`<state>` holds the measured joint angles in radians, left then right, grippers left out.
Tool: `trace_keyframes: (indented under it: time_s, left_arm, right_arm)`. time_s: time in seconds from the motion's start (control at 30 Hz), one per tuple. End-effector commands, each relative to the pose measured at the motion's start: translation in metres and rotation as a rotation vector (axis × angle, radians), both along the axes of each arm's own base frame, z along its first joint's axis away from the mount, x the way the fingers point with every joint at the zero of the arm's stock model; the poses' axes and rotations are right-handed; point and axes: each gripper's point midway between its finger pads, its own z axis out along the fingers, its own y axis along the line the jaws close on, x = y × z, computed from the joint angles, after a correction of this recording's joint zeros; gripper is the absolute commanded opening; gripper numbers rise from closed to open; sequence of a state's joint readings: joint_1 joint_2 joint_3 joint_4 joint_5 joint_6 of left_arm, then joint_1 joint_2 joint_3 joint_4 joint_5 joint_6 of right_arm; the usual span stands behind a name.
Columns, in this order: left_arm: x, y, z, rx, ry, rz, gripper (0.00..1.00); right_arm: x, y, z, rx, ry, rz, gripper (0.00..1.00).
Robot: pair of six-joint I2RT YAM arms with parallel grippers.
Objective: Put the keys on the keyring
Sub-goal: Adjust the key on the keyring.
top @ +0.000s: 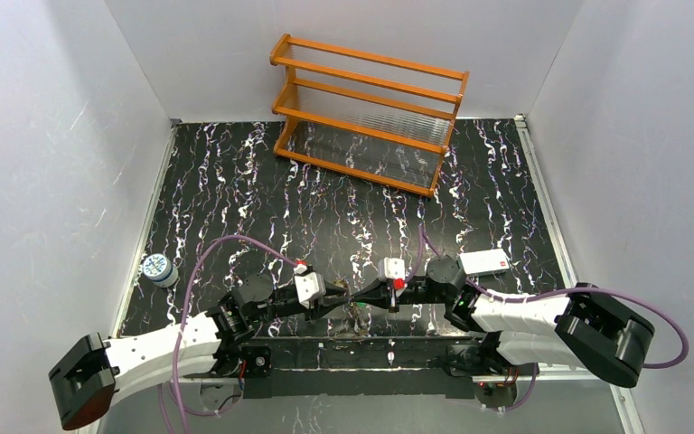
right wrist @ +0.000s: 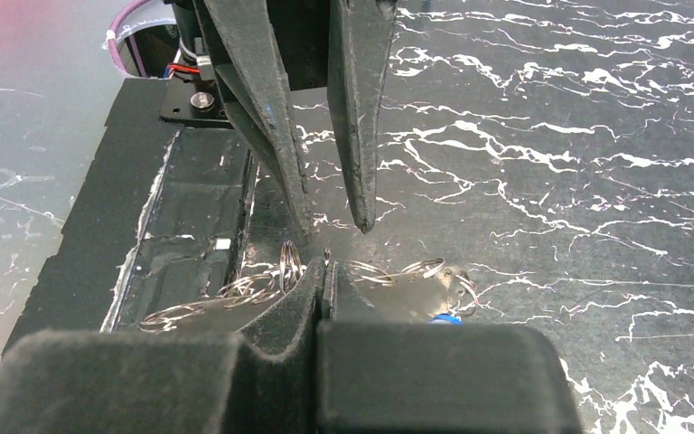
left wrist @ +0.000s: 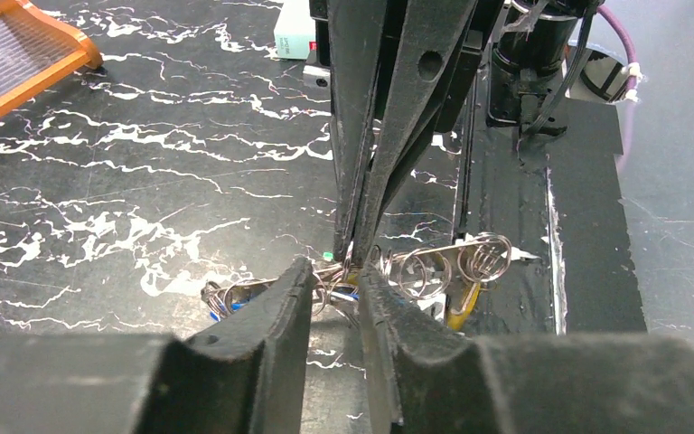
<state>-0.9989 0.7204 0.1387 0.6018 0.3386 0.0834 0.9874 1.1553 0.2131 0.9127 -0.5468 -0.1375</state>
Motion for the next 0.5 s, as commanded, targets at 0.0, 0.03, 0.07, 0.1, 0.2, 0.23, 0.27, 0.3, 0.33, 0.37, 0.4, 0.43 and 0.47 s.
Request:
trace_keyframes:
  time_s: [0.0, 0.03, 0.07, 0.1, 0.2, 0.23, 0.27, 0.3, 0.33, 0.37, 0.4, 0.43, 0.47]
  left_arm:
    - [-0.002, -0.002, 0.003, -0.020, -0.022, -0.018, 0.22]
    - [-0.002, -0.003, 0.003, -0.019, -0.022, -0.017, 0.22]
    - [-0.001, -0.003, 0.003, -0.017, -0.025, -0.017, 0.22]
    - [-0.001, -0.003, 0.002, -0.015, -0.026, -0.018, 0.21]
    - [0.000, -0.004, 0.001, -0.009, -0.025, -0.013, 0.22]
    - [0.000, -0.004, 0.001, -0.010, -0.025, -0.013, 0.22]
    - [0.001, -0.004, 0.001, -0.009, -0.026, -0.012, 0.22]
    - [0.001, -0.005, 0.000, -0.007, -0.025, -0.011, 0.22]
    - [0.002, -0.005, 0.001, -0.006, -0.027, -0.010, 0.22]
    - [0.002, -0.005, 0.001, -0.005, -0.027, -0.010, 0.22]
    - [0.002, -0.005, 0.000, -0.003, -0.027, -0.010, 0.22]
    - [0.003, -0.006, 0.001, -0.004, -0.027, -0.009, 0.22]
    - [0.003, -0.006, 0.002, -0.006, -0.027, -0.011, 0.22]
  right_arm:
    - [0.003, 0.006, 0.035, 0.100, -0.062, 0.012, 0.01]
    - [0.003, 0.006, 0.037, 0.102, -0.064, 0.013, 0.01]
    - [0.002, 0.006, 0.038, 0.104, -0.066, 0.015, 0.01]
    - [0.002, 0.006, 0.039, 0.107, -0.068, 0.014, 0.01]
    - [0.002, 0.006, 0.043, 0.111, -0.072, 0.018, 0.01]
    - [0.002, 0.006, 0.042, 0.110, -0.071, 0.020, 0.01]
    - [0.001, 0.006, 0.043, 0.111, -0.073, 0.023, 0.01]
    - [0.001, 0.007, 0.044, 0.113, -0.072, 0.027, 0.01]
    - [0.000, 0.007, 0.046, 0.116, -0.074, 0.029, 0.01]
    - [0.000, 0.007, 0.047, 0.120, -0.076, 0.030, 0.01]
    - [0.000, 0.007, 0.048, 0.121, -0.076, 0.032, 0.01]
    - [0.000, 0.007, 0.049, 0.123, -0.077, 0.034, 0.01]
    - [0.000, 0.008, 0.050, 0.124, -0.077, 0.035, 0.01]
